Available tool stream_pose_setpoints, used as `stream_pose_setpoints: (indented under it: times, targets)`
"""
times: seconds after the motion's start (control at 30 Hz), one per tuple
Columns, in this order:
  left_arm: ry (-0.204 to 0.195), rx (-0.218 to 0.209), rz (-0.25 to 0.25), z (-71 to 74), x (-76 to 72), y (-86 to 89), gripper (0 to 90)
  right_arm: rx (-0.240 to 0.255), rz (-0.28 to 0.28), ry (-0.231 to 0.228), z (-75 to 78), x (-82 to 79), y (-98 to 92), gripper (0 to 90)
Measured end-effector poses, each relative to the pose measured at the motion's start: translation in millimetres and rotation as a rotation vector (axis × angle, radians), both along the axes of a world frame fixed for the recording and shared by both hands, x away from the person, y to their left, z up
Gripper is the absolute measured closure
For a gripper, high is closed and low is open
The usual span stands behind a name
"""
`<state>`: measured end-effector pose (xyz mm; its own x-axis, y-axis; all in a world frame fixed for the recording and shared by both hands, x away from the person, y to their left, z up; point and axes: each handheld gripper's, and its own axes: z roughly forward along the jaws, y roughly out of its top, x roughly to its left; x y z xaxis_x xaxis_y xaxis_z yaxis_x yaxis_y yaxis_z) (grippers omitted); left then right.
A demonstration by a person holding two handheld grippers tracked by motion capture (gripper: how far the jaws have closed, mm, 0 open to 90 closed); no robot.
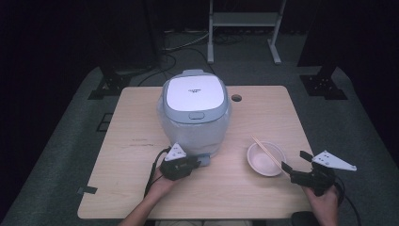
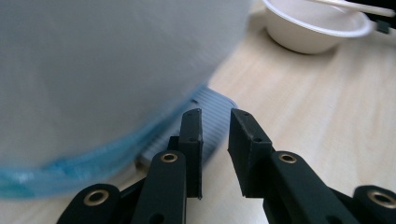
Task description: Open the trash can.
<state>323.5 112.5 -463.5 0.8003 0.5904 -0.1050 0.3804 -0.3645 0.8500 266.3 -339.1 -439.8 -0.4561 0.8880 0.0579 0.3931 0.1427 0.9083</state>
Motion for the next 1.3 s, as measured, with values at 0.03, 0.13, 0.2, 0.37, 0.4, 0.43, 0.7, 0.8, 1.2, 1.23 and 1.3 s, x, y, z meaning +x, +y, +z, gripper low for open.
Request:
stream_pose_setpoints:
  times: [0.03,0.13,0.2,0.37,0.4,0.43,0.7,0.8,1.2,1.23,1.3]
  targets:
    - [-0.003,0.0,0.009,-0.5,2.1,-1.5,75.0,0.0,0.0,0.0,0.0,0.0,0.0,11.6]
    - [-0.007,0.008,0.029,-2.3,8.1,-5.8,75.9,0.002,0.002,-0.001,0.0,-0.2,-0.1,11.6]
    - [-0.013,0.012,0.041,-2.5,11.3,-8.4,76.2,0.002,0.003,-0.001,-0.1,-0.2,-0.2,11.6]
    - [-0.046,0.036,0.052,-3.1,10.6,-14.2,76.3,0.003,0.006,0.0,0.0,-0.3,0.1,11.6]
    - [-0.052,0.045,0.062,-3.5,9.7,-15.3,76.3,0.002,0.008,0.001,-0.1,-0.2,0.1,11.6]
    - [-0.053,0.054,0.065,-4.5,10.0,-16.1,74.5,0.001,0.009,0.003,-0.1,-0.2,0.4,11.6]
    - [-0.053,0.029,0.07,-9.6,9.3,-14.0,74.6,-0.008,0.063,0.056,-1.2,7.3,5.9,11.6]
    - [-0.071,0.043,0.071,-10.4,7.8,-15.3,74.9,-0.042,0.114,0.121,1.6,17.0,15.4,11.5]
    - [-0.078,0.088,0.068,-12.6,7.1,-19.0,75.2,-0.12,0.222,0.262,14.2,54.8,41.9,15.6]
    - [-0.078,0.098,0.07,-13.2,6.8,-20.1,75.2,-0.133,0.231,0.275,15.0,58.6,44.9,18.2]
    - [-0.081,0.117,0.066,-14.1,6.9,-21.9,75.2,-0.156,0.248,0.299,15.2,67.5,50.3,22.2]
